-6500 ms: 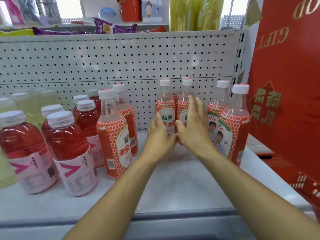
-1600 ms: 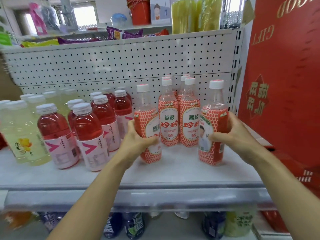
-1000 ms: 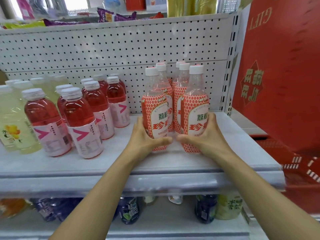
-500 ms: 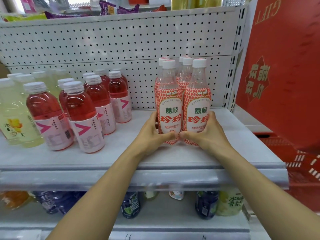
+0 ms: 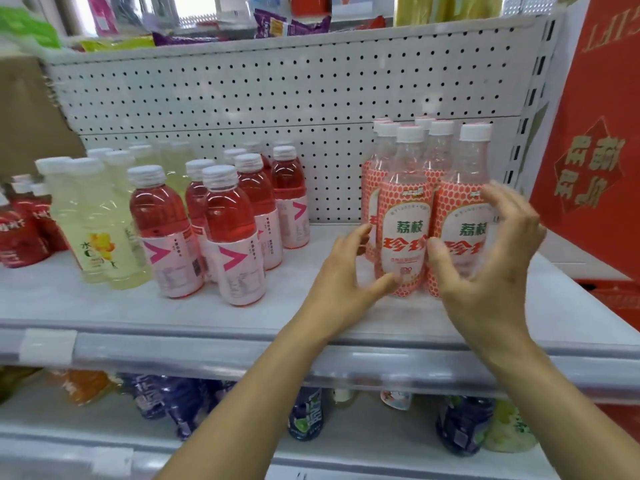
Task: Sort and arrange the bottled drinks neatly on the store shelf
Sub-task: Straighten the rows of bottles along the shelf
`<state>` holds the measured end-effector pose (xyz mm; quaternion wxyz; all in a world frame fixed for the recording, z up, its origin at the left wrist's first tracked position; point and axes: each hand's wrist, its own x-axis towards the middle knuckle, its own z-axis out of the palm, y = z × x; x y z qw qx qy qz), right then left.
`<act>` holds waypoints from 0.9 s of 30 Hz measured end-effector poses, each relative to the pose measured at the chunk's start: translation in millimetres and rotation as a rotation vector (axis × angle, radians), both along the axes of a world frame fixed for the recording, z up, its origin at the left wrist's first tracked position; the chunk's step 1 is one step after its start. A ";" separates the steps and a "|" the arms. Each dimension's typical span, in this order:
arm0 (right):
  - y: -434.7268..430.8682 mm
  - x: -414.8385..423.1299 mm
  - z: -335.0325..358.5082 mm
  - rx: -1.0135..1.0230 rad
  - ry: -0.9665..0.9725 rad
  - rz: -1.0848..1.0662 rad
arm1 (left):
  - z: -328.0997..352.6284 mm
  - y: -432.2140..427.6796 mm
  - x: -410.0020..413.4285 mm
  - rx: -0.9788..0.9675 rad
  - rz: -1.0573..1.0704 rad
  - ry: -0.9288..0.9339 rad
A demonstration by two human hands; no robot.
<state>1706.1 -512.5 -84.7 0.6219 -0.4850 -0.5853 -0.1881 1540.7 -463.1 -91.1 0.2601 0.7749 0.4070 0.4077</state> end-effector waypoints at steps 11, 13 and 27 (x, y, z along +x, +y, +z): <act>49.1 -195.0 16.0 -0.448 0.080 0.470 | 30.1 2.9 -195.9 0.782 0.637 -0.061; 63.8 -221.8 23.3 -0.488 0.156 0.467 | 47.8 24.5 -223.9 0.642 0.629 -0.124; 64.9 -180.5 40.3 -0.571 0.282 -0.032 | 88.8 48.0 -294.2 0.362 0.504 0.333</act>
